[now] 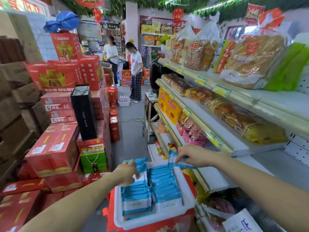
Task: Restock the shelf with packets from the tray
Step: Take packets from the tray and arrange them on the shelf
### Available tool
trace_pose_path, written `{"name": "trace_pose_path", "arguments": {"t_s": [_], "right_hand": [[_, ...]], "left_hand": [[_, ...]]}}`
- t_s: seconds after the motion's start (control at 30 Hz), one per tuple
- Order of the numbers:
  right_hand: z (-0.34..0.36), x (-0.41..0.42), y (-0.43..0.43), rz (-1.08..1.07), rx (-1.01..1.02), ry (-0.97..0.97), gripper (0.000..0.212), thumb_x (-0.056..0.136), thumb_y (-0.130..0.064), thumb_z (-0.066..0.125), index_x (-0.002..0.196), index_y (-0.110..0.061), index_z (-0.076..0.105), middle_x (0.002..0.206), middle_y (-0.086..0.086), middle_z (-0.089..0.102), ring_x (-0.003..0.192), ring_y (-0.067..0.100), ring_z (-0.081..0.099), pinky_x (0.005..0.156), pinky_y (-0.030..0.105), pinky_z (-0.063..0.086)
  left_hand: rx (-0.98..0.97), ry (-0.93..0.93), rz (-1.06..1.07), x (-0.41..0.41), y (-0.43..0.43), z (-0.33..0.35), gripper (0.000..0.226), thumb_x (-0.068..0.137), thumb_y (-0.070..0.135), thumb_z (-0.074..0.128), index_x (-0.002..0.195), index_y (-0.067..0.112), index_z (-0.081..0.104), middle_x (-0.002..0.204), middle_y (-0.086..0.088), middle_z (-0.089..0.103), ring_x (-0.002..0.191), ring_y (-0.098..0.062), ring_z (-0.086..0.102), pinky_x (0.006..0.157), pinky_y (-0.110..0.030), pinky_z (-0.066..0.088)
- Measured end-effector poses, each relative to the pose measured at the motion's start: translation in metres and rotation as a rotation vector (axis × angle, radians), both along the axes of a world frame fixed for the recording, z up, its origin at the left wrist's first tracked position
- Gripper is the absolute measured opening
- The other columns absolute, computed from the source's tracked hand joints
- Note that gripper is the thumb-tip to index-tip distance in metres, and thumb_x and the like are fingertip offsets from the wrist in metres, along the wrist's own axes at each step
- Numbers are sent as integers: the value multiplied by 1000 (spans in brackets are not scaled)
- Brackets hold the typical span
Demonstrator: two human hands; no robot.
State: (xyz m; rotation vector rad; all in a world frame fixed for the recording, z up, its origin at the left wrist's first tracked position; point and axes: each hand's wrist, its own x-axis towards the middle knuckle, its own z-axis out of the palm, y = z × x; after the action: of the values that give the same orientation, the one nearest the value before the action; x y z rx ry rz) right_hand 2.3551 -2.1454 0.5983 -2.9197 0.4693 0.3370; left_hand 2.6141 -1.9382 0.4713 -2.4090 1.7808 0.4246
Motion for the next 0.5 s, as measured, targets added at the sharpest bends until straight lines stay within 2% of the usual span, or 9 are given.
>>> {"name": "trace_pose_path", "arguments": {"t_s": [0.23, 0.3, 0.4, 0.5], "right_hand": [[5, -1, 1, -12, 23, 10, 44, 98, -6, 55, 125, -36, 73, 120, -5, 59, 113, 16, 54, 96, 42, 49], [6, -2, 2, -15, 51, 5, 45, 96, -4, 59, 125, -35, 73, 118, -6, 59, 110, 14, 56, 93, 39, 51], [13, -5, 5, -30, 84, -5, 43, 97, -2, 63, 127, -31, 73, 111, -20, 56, 98, 2, 53, 82, 21, 43], [19, -9, 7, -53, 96, -24, 42, 97, -4, 64, 129, -31, 72, 126, -15, 59, 106, 4, 52, 86, 22, 44]], "left_hand": [[123, 12, -42, -4, -3, -2, 34, 95, 26, 57, 118, 48, 70, 130, 2, 52, 124, -30, 43, 103, -47, 37], [125, 44, -65, -4, -1, -4, 40, 93, 17, 58, 121, 44, 69, 135, 3, 53, 127, -28, 47, 106, -44, 40], [123, 92, -95, -3, 4, -8, 58, 90, -3, 53, 132, 37, 64, 140, 3, 57, 129, -25, 55, 108, -39, 46], [71, 46, -121, 1, 5, -8, 67, 87, -10, 49, 130, 40, 62, 136, 4, 62, 124, -24, 59, 105, -40, 49]]}}
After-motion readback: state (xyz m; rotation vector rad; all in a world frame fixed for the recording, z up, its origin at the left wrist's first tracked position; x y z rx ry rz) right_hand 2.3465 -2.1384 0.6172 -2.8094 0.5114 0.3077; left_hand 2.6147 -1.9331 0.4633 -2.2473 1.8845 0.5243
